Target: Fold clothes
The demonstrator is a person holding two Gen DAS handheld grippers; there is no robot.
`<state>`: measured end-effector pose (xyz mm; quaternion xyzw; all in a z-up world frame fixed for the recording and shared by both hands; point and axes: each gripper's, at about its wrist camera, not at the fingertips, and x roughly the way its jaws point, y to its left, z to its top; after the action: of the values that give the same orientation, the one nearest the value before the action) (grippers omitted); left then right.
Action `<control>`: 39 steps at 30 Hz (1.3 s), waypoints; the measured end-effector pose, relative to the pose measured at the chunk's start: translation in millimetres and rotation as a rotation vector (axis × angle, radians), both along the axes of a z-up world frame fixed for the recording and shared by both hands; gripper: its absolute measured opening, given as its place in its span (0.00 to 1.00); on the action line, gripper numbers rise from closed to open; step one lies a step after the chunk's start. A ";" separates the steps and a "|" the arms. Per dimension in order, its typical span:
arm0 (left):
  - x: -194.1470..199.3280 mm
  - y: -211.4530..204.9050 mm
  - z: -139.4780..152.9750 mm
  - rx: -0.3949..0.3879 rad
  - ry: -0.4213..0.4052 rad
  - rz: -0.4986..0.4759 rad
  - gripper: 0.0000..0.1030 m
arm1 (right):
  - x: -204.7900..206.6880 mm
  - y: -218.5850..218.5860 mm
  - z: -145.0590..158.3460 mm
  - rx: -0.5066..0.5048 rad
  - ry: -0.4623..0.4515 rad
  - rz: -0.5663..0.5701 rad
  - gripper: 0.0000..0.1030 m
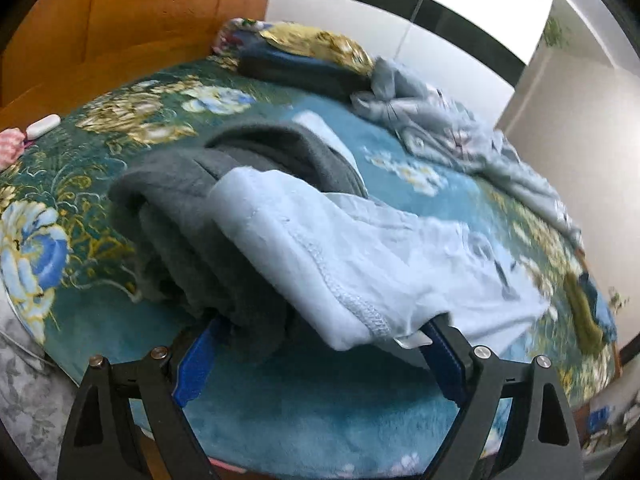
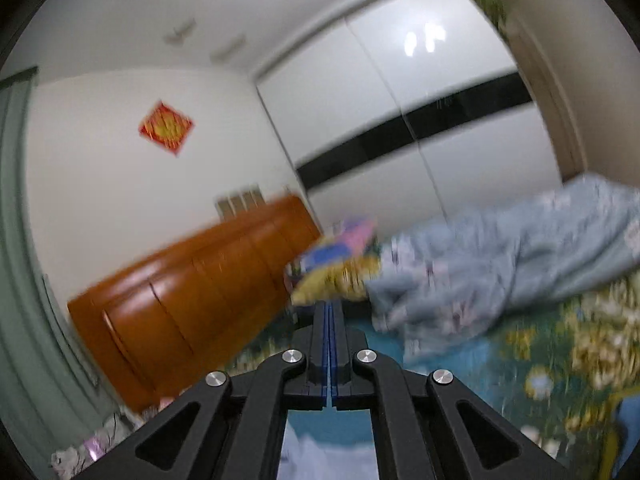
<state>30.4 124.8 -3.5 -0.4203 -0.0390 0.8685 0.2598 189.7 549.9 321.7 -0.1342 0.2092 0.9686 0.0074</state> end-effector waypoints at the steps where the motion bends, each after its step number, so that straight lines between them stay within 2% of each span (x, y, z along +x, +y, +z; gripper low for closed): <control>1: 2.2 3.2 -2.1 -0.012 0.001 -0.009 0.88 | -6.8 -3.3 -19.7 0.006 -0.054 0.010 0.00; 4: 17.9 7.4 -4.2 -0.035 0.014 -0.041 0.88 | -31.5 -27.0 -88.5 0.010 -0.219 0.090 0.02; 7: 27.7 2.5 -8.6 -0.042 0.013 -0.058 0.88 | -60.1 -69.4 -168.8 0.072 -0.414 0.194 0.04; 10: 31.2 -3.8 -10.6 -0.044 0.011 -0.054 0.88 | -86.3 -118.1 -236.7 0.143 -0.547 0.304 0.04; 12: 35.4 -9.7 -11.4 -0.046 0.014 -0.055 0.88 | -102.3 -143.7 -269.3 0.168 -0.599 0.340 0.06; 13: 38.4 -13.5 -11.6 -0.049 0.020 -0.058 0.88 | -110.3 -154.9 -282.6 0.175 -0.617 0.361 0.10; 15: 42.7 -22.6 -12.0 -0.053 0.029 -0.057 0.88 | -121.0 -173.6 -302.7 0.223 -0.642 0.383 0.38; 16: 43.9 -27.8 -12.1 -0.053 0.031 -0.053 0.88 | -125.5 -182.3 -311.6 0.254 -0.652 0.391 0.44; 17: 45.1 -33.0 -12.2 -0.054 0.033 -0.049 0.88 | -129.1 -188.9 -319.0 0.279 -0.662 0.396 0.46; 22: 43.3 -64.7 -10.6 -0.003 0.027 0.001 0.88 | -139.3 -209.2 -342.5 0.366 -0.699 0.402 0.57; 26: 33.4 -74.6 -6.3 0.049 0.029 0.034 0.88 | -143.7 -222.6 -353.3 0.420 -0.721 0.351 0.57; 27: 29.5 -74.8 -3.9 0.061 0.028 0.041 0.88 | -144.4 -222.7 -353.0 0.410 -0.725 0.335 0.52; 28: 26.9 -74.5 -1.7 0.071 0.032 0.044 0.88 | -145.1 -222.8 -352.6 0.400 -0.730 0.319 0.30; 30: 20.3 -71.2 4.3 0.089 0.043 0.045 0.88 | -150.5 -219.4 -353.4 0.354 -0.745 0.303 0.04; 33: 10.5 -65.9 9.1 0.103 0.045 0.050 0.88 | -154.6 -207.1 -348.1 0.281 -0.744 0.279 0.02; 37: -5.5 -59.1 8.2 0.142 0.004 0.053 0.88 | -142.5 -166.1 -310.4 0.246 -0.659 0.154 0.02; 39: -13.3 -56.2 7.0 0.156 -0.019 0.065 0.88 | -128.6 -129.4 -283.8 0.225 -0.602 0.044 0.02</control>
<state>17.1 68.6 3.5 -0.4056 -0.1227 0.8666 0.2633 61.1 420.5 37.9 -0.4175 0.0863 0.9024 0.0627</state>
